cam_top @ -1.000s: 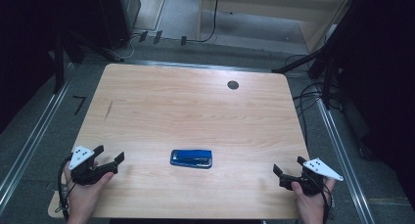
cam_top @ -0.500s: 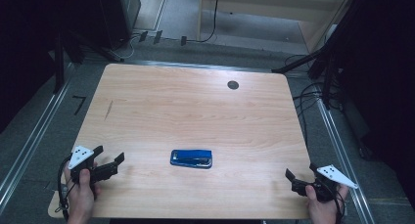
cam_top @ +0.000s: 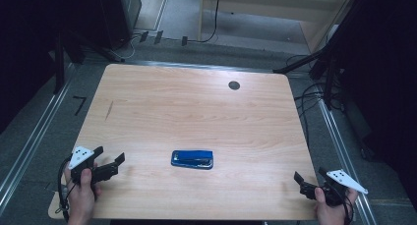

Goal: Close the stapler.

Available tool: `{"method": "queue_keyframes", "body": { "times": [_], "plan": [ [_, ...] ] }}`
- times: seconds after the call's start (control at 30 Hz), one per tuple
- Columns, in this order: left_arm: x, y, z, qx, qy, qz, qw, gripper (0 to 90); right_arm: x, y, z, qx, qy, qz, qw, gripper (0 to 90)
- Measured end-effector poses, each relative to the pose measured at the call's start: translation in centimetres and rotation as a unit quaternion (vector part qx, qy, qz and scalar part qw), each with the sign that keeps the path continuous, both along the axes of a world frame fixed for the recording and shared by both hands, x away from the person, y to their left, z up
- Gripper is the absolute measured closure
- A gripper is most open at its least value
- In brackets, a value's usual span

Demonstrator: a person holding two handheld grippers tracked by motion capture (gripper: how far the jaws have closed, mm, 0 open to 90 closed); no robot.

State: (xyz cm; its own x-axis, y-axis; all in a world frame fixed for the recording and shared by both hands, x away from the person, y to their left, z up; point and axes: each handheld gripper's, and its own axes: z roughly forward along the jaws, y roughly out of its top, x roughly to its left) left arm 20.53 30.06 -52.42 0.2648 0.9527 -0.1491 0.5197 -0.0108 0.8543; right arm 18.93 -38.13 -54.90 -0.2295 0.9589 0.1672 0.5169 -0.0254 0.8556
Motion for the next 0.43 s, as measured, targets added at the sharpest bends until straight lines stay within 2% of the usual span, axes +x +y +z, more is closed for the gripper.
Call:
{"method": "queue_keyframes", "body": {
  "times": [0.43],
  "plan": [
    [0.01,-0.04,0.0,0.002,0.001,0.002,1.0,13.8,0.09,-0.14,-0.24,0.0,0.004,-0.003,1.0,0.0]
  ]
}}
